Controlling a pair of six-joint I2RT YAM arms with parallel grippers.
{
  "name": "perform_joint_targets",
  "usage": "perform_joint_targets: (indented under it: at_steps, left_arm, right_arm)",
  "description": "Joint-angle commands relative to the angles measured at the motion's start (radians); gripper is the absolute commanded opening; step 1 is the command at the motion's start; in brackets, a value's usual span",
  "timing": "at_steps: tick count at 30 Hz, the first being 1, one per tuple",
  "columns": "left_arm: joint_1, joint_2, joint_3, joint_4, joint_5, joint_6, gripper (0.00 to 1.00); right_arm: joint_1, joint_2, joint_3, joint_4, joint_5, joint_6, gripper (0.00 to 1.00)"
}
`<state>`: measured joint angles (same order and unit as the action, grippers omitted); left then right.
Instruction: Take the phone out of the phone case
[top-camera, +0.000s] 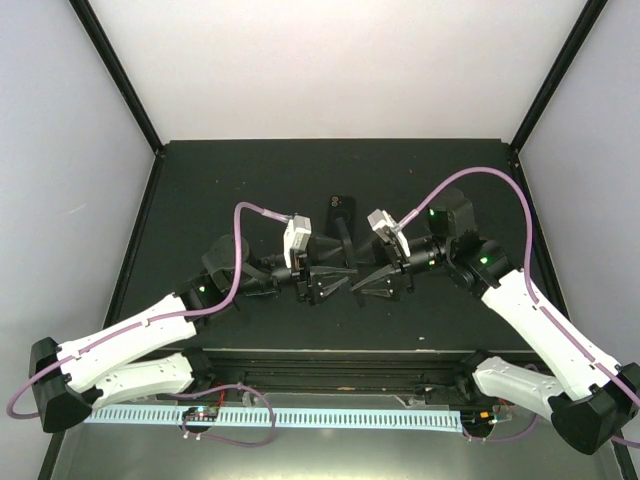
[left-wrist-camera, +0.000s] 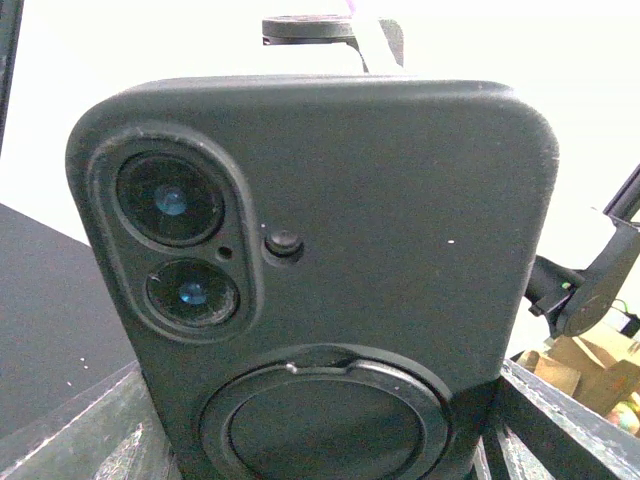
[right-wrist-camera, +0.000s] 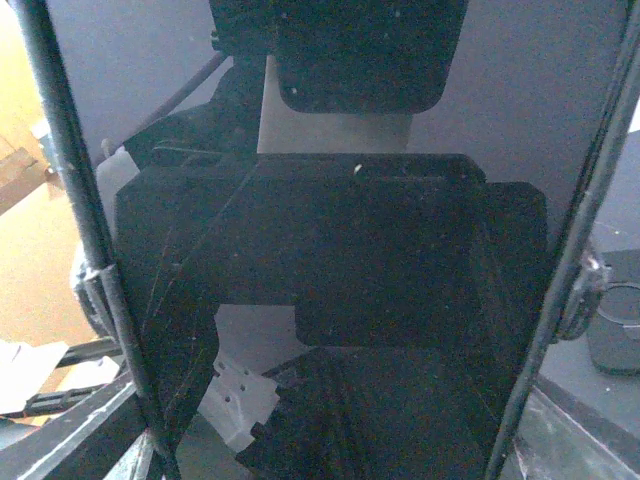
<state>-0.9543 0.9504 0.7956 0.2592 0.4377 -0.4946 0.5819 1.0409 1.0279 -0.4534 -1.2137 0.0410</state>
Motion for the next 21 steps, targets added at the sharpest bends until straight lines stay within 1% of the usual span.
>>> perform_joint_targets:
  at_steps: [1,2,4,5,6,7,11,14,15,17,21]
  left_arm:
    - [0.005,-0.017,0.018,0.081,-0.029,0.007,0.44]
    - [0.005,-0.021,0.016,0.072,-0.040,0.008,0.56]
    - [0.005,-0.032,0.016,0.031,-0.080,0.013,0.85]
    - [0.005,-0.042,0.017,-0.005,-0.128,0.018,0.96]
    - [0.005,-0.055,0.015,-0.041,-0.162,0.026,0.99]
    - [0.005,-0.067,0.013,-0.077,-0.206,0.037,0.99]
    - [0.005,-0.117,-0.011,-0.198,-0.383,0.046,0.99]
    - [0.005,-0.107,-0.033,-0.197,-0.448,0.026,0.99]
    - [0.005,-0.094,-0.032,-0.193,-0.475,-0.004,0.98]
    - [0.005,-0.060,-0.025,-0.170,-0.508,-0.028,0.93]
    - [0.005,0.043,0.030,-0.143,-0.557,-0.080,0.87]
  right_arm:
    - [0.008,0.000,0.008,0.008,0.014,-0.016,0.70]
    - [0.008,-0.001,0.011,0.006,0.021,-0.019,0.67]
    - [0.007,-0.004,0.016,-0.005,0.049,-0.031,0.64]
    - [0.007,-0.007,0.019,-0.014,0.075,-0.044,0.62]
    - [0.007,-0.011,0.022,-0.026,0.122,-0.053,0.61]
    - [0.007,-0.014,0.024,-0.039,0.177,-0.064,0.61]
    - [0.007,-0.037,0.013,-0.070,0.517,-0.116,0.59]
    - [0.007,-0.048,-0.004,-0.064,0.714,-0.139,0.55]
    - [0.007,-0.049,-0.013,-0.057,0.765,-0.139,0.54]
    - [0.007,-0.049,-0.020,-0.049,0.856,-0.125,0.54]
    - [0.008,-0.050,-0.027,-0.038,0.964,-0.116,0.54]
